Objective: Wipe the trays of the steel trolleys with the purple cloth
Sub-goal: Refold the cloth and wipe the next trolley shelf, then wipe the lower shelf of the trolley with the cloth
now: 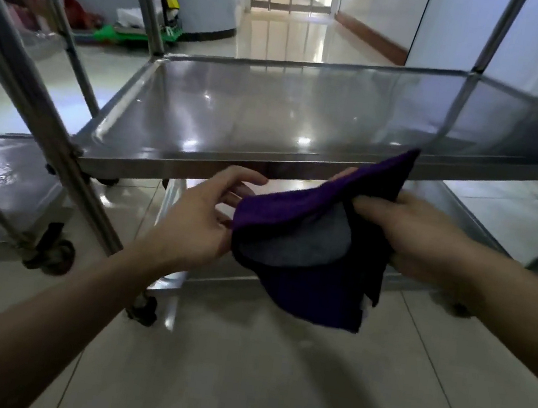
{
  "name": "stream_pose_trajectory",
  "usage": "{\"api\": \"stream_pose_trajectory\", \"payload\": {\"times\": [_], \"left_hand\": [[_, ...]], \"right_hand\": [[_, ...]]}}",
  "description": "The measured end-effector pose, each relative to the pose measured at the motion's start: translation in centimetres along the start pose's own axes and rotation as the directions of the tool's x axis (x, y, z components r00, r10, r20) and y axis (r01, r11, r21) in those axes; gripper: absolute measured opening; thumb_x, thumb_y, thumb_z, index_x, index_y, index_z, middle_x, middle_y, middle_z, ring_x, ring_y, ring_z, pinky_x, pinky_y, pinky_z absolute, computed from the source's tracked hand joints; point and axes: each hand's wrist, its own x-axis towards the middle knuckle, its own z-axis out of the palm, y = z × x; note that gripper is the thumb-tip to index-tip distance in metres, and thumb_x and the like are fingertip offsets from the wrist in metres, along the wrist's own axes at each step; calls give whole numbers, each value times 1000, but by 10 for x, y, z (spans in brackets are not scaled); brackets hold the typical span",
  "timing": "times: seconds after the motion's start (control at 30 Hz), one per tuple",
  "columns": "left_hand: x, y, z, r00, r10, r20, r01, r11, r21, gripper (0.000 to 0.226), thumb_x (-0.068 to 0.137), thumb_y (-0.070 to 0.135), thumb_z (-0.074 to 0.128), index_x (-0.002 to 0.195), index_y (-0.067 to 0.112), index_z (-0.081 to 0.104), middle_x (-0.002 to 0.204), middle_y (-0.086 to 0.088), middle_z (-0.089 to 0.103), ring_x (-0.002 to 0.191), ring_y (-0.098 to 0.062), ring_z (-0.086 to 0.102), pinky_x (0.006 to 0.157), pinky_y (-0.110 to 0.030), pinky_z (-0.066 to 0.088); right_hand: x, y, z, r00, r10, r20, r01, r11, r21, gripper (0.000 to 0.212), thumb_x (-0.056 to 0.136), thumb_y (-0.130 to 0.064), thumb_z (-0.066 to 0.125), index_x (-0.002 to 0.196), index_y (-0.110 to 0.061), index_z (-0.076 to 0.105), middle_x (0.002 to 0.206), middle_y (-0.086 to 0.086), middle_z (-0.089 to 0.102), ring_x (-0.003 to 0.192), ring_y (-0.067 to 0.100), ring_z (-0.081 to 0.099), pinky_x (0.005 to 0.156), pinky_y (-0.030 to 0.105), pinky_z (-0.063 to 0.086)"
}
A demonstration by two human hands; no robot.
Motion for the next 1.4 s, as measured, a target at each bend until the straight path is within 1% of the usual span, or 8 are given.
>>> {"api": "stream_pose_trajectory", "payload": {"times": [0.2,0.4,0.57,0.67,0.87,1.07,1.2,1.4], "left_hand": [[5,-6,59,933,-343,113,361,873,-327,16,104,23,62,114,21,75,103,2,83,103,-17,77,92,-36,63],[20,-9,77,940,-334,75,340,935,-102,15,99,34,75,110,24,76,97,5,84,91,-16,81,79,-34,67],[21,-14,69,957,-182,224,80,913,401,25,96,52,76,106,33,63,94,15,68,81,2,66,66,-15,46],[19,-16,70,911,-138,388,-76,869,489,24,95,50,79,103,34,62,92,16,67,82,3,64,69,-16,43],[23,-20,54,844,-240,480,-23,877,479,32,85,44,91,92,41,60,85,15,71,81,8,67,62,-13,48],[-1,-67,21,684,-615,392,115,622,774,42,83,27,94,118,21,73,107,6,74,93,-8,69,78,-23,57],[-6,-92,-9,729,-589,348,365,765,531,35,91,10,80,125,15,75,112,-1,80,105,-18,76,101,-43,62],[-10,-114,-30,744,-610,274,581,792,185,27,103,6,63,130,10,66,123,-9,76,115,-23,74,94,-32,61]], "right_hand": [[-2,62,-14,958,281,64,-286,951,113,30,105,-17,61,130,-8,75,124,16,79,120,33,74,105,46,59],[-5,90,-48,933,272,237,-205,940,-272,78,77,-14,86,149,-21,57,130,4,75,126,28,70,114,55,53],[-2,81,-53,949,185,255,-84,929,-361,148,49,-79,92,169,-49,12,170,-15,36,155,6,37,123,38,35],[3,81,-30,964,58,259,90,847,-524,136,55,-95,80,168,-47,21,170,-24,35,153,-2,35,122,31,34],[23,88,-4,897,178,406,111,797,-594,35,86,-51,89,112,-30,79,99,-9,82,88,11,79,73,25,61],[26,115,3,898,174,404,85,833,-547,21,93,-36,87,105,-46,74,105,-18,79,95,6,77,75,22,61],[41,121,-2,905,229,359,45,788,-615,42,80,-33,97,113,-32,71,105,-14,79,93,5,76,75,24,62],[77,132,3,887,369,277,-128,774,-620,60,77,-19,98,125,-21,62,128,0,68,106,19,74,80,31,65]]}}
